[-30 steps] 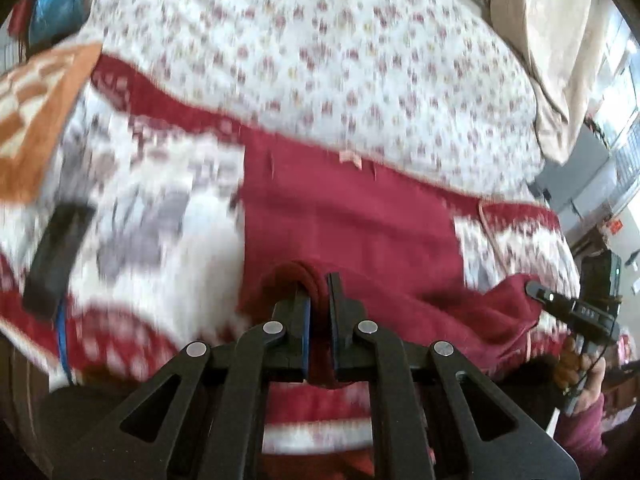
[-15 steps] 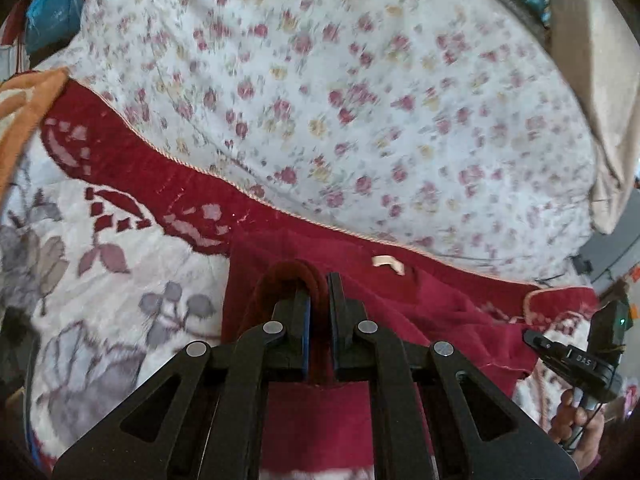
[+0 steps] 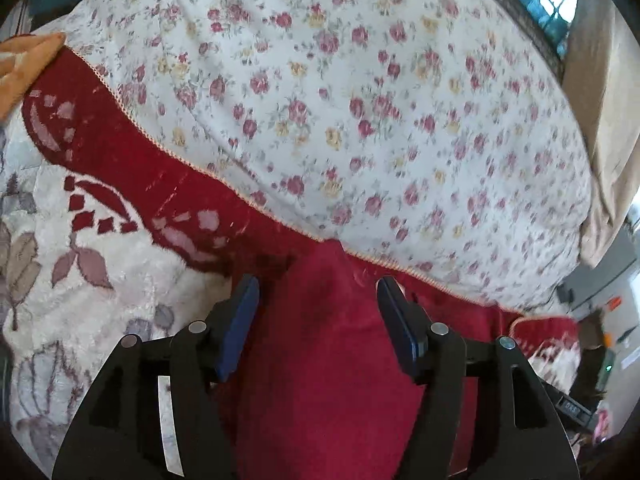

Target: Fold small clothes

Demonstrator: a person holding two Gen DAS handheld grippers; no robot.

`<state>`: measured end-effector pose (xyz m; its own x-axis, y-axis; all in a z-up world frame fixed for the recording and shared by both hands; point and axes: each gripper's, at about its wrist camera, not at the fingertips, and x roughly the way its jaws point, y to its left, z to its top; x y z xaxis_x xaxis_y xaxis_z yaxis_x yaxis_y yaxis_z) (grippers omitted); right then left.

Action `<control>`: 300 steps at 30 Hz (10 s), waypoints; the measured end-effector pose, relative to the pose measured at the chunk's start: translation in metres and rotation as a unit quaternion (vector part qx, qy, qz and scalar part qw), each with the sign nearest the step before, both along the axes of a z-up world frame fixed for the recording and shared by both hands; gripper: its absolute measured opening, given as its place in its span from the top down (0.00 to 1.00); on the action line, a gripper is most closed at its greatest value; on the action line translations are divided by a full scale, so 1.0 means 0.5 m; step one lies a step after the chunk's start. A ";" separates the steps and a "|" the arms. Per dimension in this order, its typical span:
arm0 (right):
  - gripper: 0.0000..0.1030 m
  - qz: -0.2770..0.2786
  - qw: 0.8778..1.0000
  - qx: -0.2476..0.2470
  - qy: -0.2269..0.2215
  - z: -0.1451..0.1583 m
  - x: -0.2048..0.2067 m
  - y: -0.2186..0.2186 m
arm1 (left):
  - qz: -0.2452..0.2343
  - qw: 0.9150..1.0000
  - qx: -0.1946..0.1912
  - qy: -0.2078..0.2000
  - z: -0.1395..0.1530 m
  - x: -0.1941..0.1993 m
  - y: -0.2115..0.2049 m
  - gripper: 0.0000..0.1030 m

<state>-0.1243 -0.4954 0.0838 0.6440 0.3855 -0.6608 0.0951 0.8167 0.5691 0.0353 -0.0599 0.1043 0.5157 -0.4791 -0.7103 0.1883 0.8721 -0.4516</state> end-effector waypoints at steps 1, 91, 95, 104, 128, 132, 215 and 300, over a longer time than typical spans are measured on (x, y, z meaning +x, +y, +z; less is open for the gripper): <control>0.54 0.017 1.000 -0.025 0.006 0.000 0.005 0.026 | 0.000 1.000 0.011 0.007 -0.006 0.001 -0.005 0.40; 0.55 0.182 0.964 -0.190 0.044 -0.140 0.371 0.527 | -0.076 0.982 0.165 0.046 -0.139 -0.136 -0.009 0.46; 0.55 0.158 0.971 -0.172 0.054 -0.160 0.438 0.530 | -0.071 0.983 0.160 0.048 -0.142 -0.125 -0.010 0.43; 0.55 0.130 0.977 -0.157 0.062 -0.129 0.407 0.484 | -0.071 0.983 0.162 0.047 -0.143 -0.128 -0.009 0.43; 0.55 -0.004 0.974 -0.206 0.095 -0.103 0.223 0.235 | -0.062 0.984 0.157 0.051 -0.150 -0.131 -0.003 0.39; 0.55 -0.048 0.967 -0.234 0.093 -0.098 0.190 0.201 | -0.060 0.985 0.153 0.055 -0.149 -0.131 0.002 0.39; 0.81 0.207 0.971 -0.097 0.072 -0.051 0.343 0.549 | -0.090 0.994 0.050 0.048 -0.147 -0.091 -0.018 0.56; 0.16 0.043 0.980 0.191 0.049 -0.136 0.173 0.174 | -0.192 0.979 0.068 0.024 -0.092 -0.235 -0.172 0.62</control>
